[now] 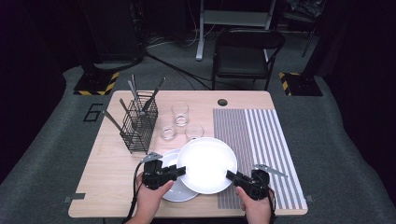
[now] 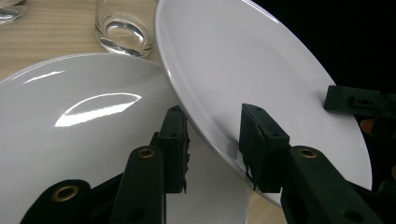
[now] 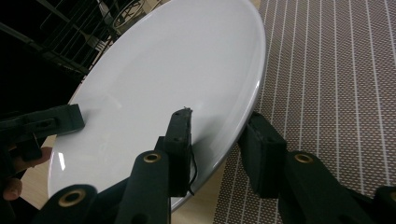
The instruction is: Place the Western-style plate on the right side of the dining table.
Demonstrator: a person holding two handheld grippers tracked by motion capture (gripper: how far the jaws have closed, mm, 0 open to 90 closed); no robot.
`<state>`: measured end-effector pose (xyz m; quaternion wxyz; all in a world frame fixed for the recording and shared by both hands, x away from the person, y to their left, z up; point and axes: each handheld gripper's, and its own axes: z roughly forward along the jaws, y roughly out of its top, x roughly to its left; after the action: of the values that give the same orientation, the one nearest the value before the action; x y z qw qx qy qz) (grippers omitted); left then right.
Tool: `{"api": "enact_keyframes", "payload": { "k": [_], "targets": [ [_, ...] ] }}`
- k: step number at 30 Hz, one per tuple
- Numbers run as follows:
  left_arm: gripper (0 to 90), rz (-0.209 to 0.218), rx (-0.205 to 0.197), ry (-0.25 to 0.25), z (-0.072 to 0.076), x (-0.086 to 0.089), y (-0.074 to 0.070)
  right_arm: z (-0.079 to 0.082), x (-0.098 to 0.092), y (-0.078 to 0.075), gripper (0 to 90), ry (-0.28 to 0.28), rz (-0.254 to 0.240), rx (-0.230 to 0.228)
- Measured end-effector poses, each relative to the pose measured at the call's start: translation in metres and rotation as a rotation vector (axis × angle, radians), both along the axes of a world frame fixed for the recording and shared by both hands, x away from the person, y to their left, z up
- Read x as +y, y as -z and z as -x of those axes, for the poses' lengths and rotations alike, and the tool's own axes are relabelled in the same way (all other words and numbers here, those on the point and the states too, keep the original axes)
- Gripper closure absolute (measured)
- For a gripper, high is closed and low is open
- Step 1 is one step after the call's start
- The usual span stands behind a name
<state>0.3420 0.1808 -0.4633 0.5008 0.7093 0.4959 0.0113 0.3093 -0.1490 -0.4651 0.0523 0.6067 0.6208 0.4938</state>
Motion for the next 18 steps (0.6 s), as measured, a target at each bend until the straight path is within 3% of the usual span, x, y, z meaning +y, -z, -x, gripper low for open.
{"api": "enact_keyframes", "payload": {
  "k": [18],
  "targets": [
    [62.6, 0.009, -0.006, 0.072, -0.008, -0.026, -0.001, 0.013, -0.022, 0.001, 64.8, 0.076, 0.007, -0.022]
  ]
}}
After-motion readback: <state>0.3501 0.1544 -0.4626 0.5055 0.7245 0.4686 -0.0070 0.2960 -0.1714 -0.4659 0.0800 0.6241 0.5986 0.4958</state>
